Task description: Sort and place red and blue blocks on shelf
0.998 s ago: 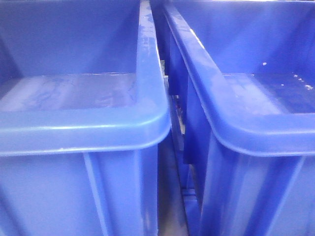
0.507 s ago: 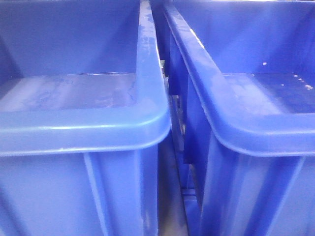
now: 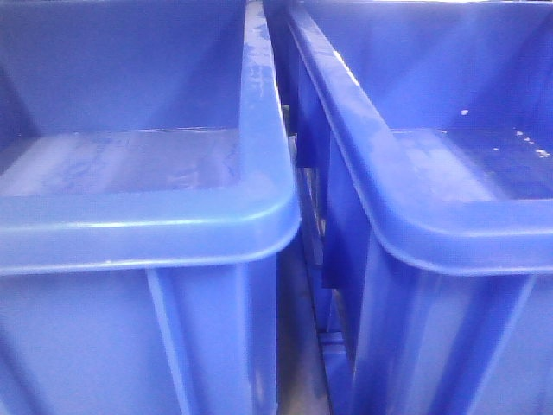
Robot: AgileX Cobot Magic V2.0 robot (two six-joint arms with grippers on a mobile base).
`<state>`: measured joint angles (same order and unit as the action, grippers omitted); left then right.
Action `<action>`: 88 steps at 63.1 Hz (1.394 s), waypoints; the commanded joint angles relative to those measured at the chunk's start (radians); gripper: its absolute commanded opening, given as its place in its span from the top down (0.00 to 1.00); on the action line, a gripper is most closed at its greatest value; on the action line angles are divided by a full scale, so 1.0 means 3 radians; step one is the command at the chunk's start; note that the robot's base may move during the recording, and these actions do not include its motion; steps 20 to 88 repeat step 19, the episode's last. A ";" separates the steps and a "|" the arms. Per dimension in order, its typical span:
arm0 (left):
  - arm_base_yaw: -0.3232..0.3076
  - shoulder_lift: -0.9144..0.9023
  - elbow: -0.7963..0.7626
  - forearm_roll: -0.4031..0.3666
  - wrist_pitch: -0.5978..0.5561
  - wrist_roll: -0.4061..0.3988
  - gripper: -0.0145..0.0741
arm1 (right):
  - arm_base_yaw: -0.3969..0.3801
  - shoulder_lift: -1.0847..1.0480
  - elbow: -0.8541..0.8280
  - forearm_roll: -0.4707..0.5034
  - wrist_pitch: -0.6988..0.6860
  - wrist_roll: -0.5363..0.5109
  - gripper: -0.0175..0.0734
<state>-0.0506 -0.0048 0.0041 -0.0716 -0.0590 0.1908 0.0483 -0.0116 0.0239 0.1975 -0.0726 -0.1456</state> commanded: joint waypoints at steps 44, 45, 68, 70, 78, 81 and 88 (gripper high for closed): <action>-0.0003 -0.0060 0.0136 -0.0029 -0.0056 -0.0008 0.74 | -0.0001 -0.0057 0.0017 -0.0003 -0.0125 -0.0008 0.75; -0.0003 -0.0060 0.0136 -0.0029 -0.0056 -0.0008 0.74 | -0.0001 -0.0057 0.0017 -0.0003 -0.0125 -0.0008 0.75; -0.0003 -0.0060 0.0136 -0.0029 -0.0056 -0.0008 0.74 | -0.0001 -0.0057 0.0017 -0.0003 -0.0125 -0.0008 0.75; -0.0003 -0.0060 0.0136 -0.0029 -0.0056 -0.0008 0.74 | -0.0001 -0.0057 0.0017 -0.0003 -0.0125 -0.0008 0.75; -0.0003 -0.0060 0.0136 -0.0029 -0.0056 -0.0008 0.74 | -0.0001 -0.0057 0.0017 -0.0003 -0.0125 -0.0008 0.75; -0.0003 -0.0060 0.0136 -0.0029 -0.0056 -0.0008 0.74 | -0.0001 -0.0057 0.0017 -0.0003 -0.0125 -0.0008 0.75; -0.0003 -0.0060 0.0136 -0.0029 -0.0056 -0.0008 0.74 | -0.0001 -0.0057 0.0017 -0.0003 -0.0125 -0.0008 0.75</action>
